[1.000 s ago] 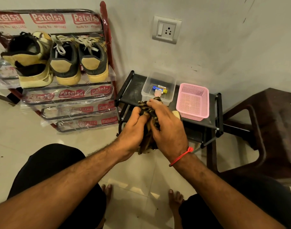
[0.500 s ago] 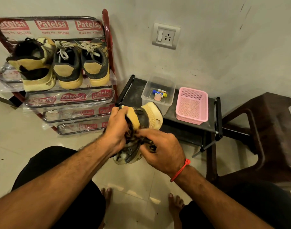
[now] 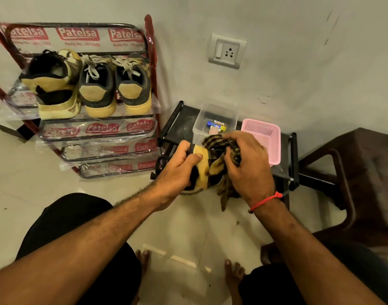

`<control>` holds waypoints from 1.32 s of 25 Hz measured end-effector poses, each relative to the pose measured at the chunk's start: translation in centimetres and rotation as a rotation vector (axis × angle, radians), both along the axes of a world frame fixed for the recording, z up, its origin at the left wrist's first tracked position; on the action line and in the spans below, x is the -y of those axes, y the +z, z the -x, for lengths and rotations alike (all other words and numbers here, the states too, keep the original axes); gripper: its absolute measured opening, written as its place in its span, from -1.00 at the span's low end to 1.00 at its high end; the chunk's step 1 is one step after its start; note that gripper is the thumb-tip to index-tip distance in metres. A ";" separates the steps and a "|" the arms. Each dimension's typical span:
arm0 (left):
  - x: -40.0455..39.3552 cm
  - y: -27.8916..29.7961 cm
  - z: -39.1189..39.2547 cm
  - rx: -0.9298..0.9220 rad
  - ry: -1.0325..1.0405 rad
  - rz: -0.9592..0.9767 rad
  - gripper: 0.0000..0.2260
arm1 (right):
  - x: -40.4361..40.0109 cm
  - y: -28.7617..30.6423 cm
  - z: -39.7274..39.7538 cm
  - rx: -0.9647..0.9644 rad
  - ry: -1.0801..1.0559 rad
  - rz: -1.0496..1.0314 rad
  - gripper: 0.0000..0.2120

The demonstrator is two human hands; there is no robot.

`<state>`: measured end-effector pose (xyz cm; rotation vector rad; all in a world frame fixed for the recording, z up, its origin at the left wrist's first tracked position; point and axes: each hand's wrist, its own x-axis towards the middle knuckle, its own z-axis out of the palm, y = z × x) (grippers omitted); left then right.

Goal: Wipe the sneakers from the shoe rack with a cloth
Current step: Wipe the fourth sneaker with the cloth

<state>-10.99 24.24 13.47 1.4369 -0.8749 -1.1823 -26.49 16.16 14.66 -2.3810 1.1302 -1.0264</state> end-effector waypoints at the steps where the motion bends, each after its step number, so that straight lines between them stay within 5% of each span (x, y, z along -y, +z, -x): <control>1: 0.0 0.0 0.0 0.002 -0.023 0.006 -0.94 | 0.5 -0.3 0.3 -0.077 -0.047 -0.008 -0.71; 5: -0.1 -0.3 0.3 0.140 -0.065 0.040 -0.92 | 0.8 -0.4 0.6 -0.174 0.007 -0.087 -0.76; 11: 0.0 -0.6 -0.3 0.114 0.115 0.024 -0.88 | -2.5 -0.3 -1.4 -0.225 0.150 -0.061 -0.76; 15: -0.3 -1.1 -0.1 0.141 0.098 0.002 -0.87 | -2.3 1.1 -1.2 -0.296 0.159 -0.258 -0.82; 17: 0.1 -1.1 -0.2 0.061 0.169 -0.005 -0.92 | -3.4 0.8 -1.3 -0.374 0.226 -0.327 -0.83; 21: 1.1 -0.4 -1.3 -0.146 0.255 0.023 -0.86 | -4.1 -1.2 -1.3 -0.234 0.212 -0.139 -0.83; 25: 0.6 0.0 -0.1 0.086 0.119 0.067 -0.98 | -1.4 -0.7 -0.6 -0.087 0.061 0.002 -0.73; 29: -0.5 -0.6 0.9 0.381 -0.167 0.195 -0.94 | -0.4 -0.4 -0.9 -0.137 0.012 0.046 -0.83; 33: -0.3 -0.5 1.1 0.407 -0.074 0.188 -0.90 | -0.4 -0.2 -1.0 -0.202 0.040 -0.002 -0.84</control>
